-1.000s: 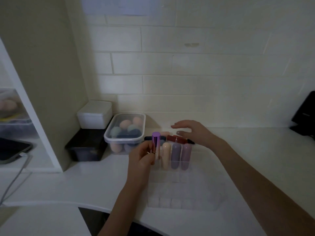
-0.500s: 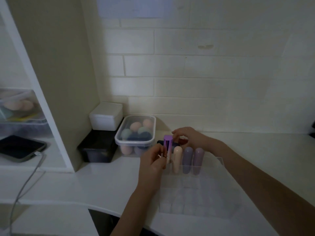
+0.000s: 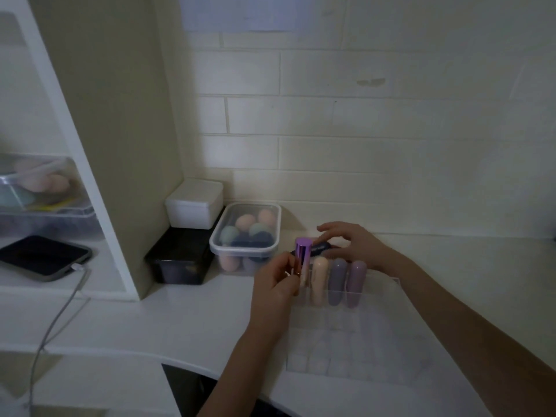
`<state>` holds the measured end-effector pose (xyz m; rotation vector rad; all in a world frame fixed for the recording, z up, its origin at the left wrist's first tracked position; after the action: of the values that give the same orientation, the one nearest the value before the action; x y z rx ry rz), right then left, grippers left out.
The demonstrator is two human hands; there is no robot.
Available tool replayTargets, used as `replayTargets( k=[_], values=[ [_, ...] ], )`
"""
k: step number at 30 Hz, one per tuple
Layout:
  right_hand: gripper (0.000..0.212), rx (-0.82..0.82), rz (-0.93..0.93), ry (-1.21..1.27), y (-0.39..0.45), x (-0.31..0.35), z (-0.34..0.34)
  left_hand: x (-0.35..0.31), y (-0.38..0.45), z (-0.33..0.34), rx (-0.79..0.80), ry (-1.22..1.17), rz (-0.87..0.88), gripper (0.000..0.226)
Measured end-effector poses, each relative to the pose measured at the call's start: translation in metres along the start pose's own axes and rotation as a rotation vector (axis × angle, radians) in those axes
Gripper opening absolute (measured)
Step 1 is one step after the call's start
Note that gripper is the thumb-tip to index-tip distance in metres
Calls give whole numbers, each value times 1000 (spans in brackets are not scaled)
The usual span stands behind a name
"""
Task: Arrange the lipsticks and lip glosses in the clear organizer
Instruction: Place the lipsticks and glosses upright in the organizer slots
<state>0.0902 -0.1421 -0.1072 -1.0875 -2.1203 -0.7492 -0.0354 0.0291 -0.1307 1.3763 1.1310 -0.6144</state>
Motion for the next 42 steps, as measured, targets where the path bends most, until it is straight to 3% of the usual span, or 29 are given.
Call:
replayTargets(
  k=[4, 8, 13, 20, 24, 33, 39, 42],
  values=[
    [24, -131, 6, 471, -28, 19, -14, 0, 1, 1, 12, -15, -2, 12],
    [29, -198, -38, 822, -51, 35, -22, 3, 0, 1, 11, -11, 10, 30],
    [35, -255, -83, 927, -79, 59, -34, 2, 1, 2, 6, -16, -14, 16],
    [35, -362, -137, 913, -110, 75, -44, 4, 0, 1, 14, -17, -1, 23],
    [19, -354, -122, 832, -115, 82, -48, 3, 0, 1, -4, -11, -13, 21],
    [17, -225, -75, 431, -112, 86, -52, 3, 0, 1, 1, -3, -19, 14],
    [17, -13, 85, 63, -106, 74, -49, 3, 1, 2, 10, 1, -19, 18],
    [17, -6, 82, 98, -104, 74, -49, 1, 0, 0, 7, -1, -22, 19]
  ],
)
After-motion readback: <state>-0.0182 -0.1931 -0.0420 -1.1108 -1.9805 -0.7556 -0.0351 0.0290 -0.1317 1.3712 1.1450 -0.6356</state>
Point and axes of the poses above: each hand's wrist, its own y-axis towards the middle knuckle, its own z-axis out of the palm, x = y × z, the point moved 1 cm from there along y, towards the middle knuckle, and after that the axes turned 9 degrees about y, right-handed, at the moved point
